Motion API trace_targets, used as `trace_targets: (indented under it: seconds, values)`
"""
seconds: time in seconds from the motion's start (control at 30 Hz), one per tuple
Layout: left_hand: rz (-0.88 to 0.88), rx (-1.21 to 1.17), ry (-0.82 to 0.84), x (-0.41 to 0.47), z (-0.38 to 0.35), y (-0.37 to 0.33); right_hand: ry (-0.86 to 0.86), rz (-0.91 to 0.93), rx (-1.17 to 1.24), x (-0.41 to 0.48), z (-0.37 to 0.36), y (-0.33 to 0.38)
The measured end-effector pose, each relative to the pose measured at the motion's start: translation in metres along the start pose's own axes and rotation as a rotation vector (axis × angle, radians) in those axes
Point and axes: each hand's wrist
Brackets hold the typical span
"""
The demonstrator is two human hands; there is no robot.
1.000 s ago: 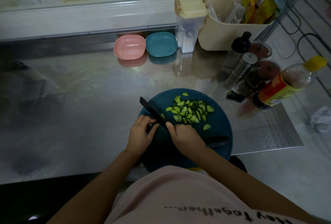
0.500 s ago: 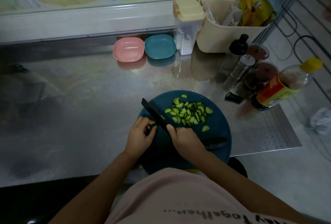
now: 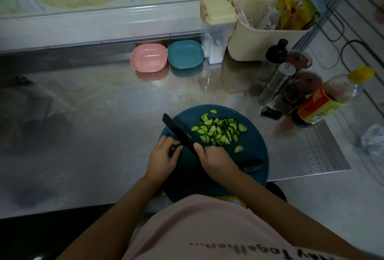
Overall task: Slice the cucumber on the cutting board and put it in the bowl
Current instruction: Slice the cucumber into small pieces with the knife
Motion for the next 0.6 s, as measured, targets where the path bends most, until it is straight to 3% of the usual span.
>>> trace_targets:
  seconds: [0.6]
  values:
    - [0.011,0.0,0.0,-0.001,-0.002,0.003,0.045,0.039,-0.087,-0.01,-0.002,-0.003]
Point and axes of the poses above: each hand's wrist, its own x-axis towards the middle knuckle, its own z-axis out of the back of the hand, y = z × x, and after that the axes turned 6 degrees about -y, right-handed
